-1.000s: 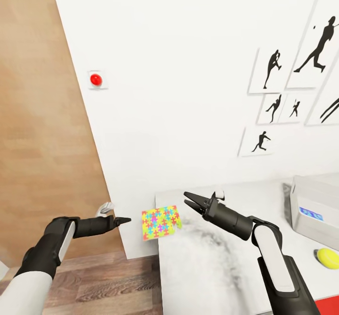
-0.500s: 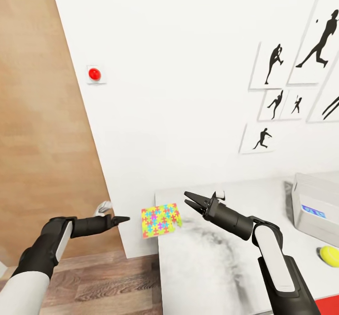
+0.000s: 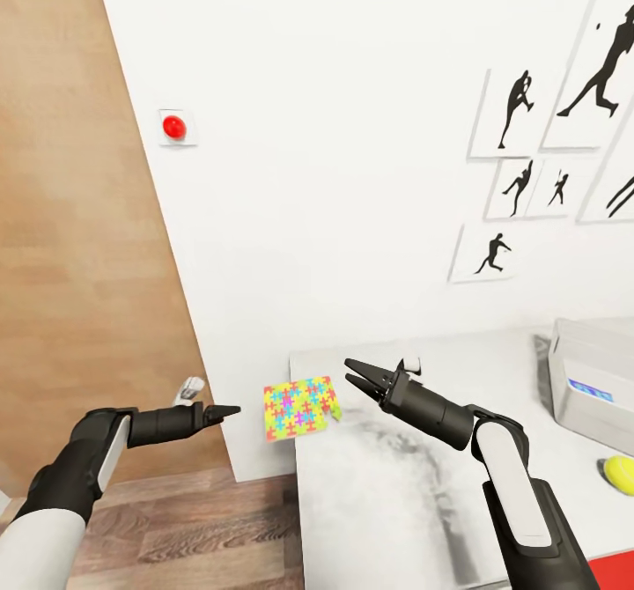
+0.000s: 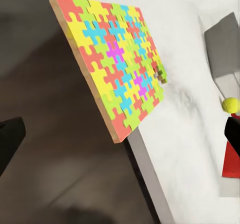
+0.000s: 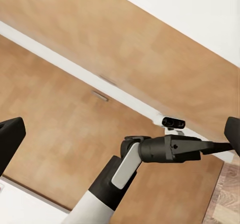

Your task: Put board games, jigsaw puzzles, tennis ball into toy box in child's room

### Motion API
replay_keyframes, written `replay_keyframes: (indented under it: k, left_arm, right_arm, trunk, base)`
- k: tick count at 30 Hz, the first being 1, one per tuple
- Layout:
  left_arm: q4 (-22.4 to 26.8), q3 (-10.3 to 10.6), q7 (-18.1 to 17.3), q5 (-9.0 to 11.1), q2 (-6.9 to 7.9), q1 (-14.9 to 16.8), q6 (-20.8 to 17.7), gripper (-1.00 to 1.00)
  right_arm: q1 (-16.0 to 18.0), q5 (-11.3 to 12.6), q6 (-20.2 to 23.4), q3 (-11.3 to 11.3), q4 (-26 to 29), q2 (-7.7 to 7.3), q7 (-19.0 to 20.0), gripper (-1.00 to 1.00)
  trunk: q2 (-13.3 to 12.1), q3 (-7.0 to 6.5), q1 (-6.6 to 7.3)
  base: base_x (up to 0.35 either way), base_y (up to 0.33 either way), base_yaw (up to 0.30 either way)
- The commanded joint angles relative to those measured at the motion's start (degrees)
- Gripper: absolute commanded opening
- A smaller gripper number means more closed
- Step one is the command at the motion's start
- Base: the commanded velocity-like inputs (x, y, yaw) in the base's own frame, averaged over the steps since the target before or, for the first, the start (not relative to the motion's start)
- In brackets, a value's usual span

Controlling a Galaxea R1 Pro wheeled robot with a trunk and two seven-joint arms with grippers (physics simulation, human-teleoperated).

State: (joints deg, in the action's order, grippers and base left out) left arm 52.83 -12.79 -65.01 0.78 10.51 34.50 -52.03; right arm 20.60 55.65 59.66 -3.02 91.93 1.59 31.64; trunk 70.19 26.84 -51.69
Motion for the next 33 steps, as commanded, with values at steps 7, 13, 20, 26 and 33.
replay_keyframes:
  k: [7, 13, 20, 26, 33]
  left_arm:
    - [0.0, 0.0, -3.2, 0.0, 0.33, 0.0, -0.6, 1.0]
    - [0.0, 0.0, -4.1, 0.0, 0.54, 0.0, -0.7, 1.0]
    - [0.0, 0.0, -4.4, 0.0, 0.56, 0.0, -0.7, 1.0]
    - [0.0, 0.0, -4.5, 0.1, 0.56, 0.0, -0.7, 1.0]
    - [0.0, 0.0, -4.5, 0.1, 0.56, 0.0, -0.7, 1.0]
  right_arm:
    - [-0.1, -0.4, 0.3, -0.1, 0.0, 0.08, 0.5, 1.0]
    - [-0.1, -0.4, 0.3, -0.2, 0.0, 0.08, 0.5, 1.0]
    - [-0.1, -0.4, 0.3, -0.1, 0.0, 0.08, 0.5, 1.0]
    - [-0.1, -0.4, 0.3, -0.2, 0.0, 0.08, 0.5, 1.0]
    - [-0.1, -0.4, 0.3, -0.2, 0.0, 0.08, 0.5, 1.0]
  trunk:
    - [2.9, 1.32, -1.54]
    - [5.3, 2.4, -2.86]
    - [5.3, 2.4, -2.86]
    - [5.3, 2.4, -2.86]
    - [5.3, 2.37, -2.86]
  base:
    - [0.0, 0.0, 0.0]
    - [0.0, 0.0, 0.0]
    - [0.0, 0.0, 0.0]
    - [-0.086, 0.034, 0.0]
    - [-0.096, 0.056, -0.014]
